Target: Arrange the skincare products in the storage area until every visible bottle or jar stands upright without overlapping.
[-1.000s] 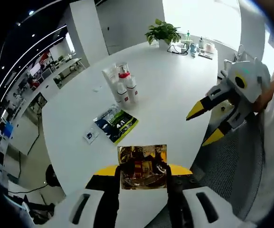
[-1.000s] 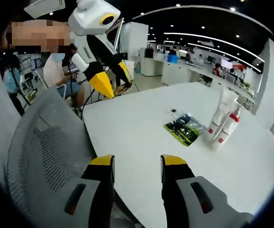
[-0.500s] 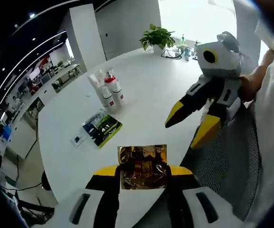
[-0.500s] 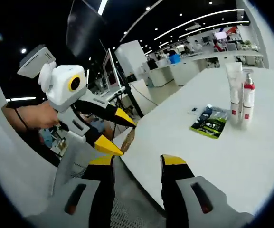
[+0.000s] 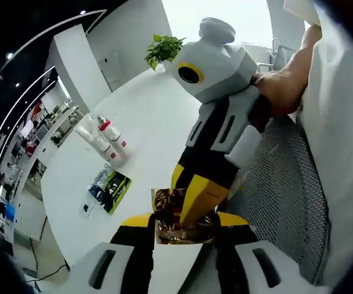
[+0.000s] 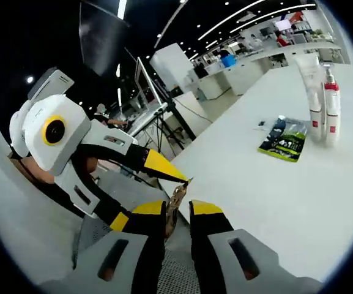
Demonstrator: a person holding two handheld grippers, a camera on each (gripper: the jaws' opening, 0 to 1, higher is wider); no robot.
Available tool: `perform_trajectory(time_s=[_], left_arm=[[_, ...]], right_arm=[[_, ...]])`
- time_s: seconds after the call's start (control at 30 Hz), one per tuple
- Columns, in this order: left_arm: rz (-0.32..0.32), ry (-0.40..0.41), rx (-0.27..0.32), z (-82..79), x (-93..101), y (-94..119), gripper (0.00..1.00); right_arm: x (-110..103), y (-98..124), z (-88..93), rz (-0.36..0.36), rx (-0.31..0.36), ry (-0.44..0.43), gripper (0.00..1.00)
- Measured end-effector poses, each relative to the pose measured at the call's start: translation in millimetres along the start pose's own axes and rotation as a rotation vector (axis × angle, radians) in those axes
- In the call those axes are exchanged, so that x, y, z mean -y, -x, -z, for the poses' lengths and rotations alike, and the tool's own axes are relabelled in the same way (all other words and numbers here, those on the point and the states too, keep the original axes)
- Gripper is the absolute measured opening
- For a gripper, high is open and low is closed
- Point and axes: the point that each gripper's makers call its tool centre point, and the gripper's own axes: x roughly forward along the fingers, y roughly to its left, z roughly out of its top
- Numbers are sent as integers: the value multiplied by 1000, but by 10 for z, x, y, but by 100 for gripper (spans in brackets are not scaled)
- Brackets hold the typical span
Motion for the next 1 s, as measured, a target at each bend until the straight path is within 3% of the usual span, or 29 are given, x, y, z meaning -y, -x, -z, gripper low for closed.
perform_trajectory(time_s=[0.07,0.27,0.5,0.63,0.7,0.77,0.93,1.0], left_arm=[[-12,-29,-11,1,6,-2,40],[-18,-45,-8,-15,21,-6,39],[-29,-37,9,-21,-3,-21,40],[-28,82,26,82,-62,7,41],[-41,174,55,150,-131,33,41],[-30,287,81,222,-171,60,41],[94,588,244,124,-148,108,39],[171,710,322,21,-99,132,35]], right_arm=[[-55,-3,8,-36,-1,-40,4],[4,23,56,-2,-26,-60,0],[7,84,5,-1,1,-55,0],[54,113,-23,8,19,-74,0],[46,134,-88,-8,53,-128,0],[61,170,-161,-6,90,-118,0],[-11,260,-367,-67,202,-174,0],[-38,310,-452,-97,250,-193,0]])
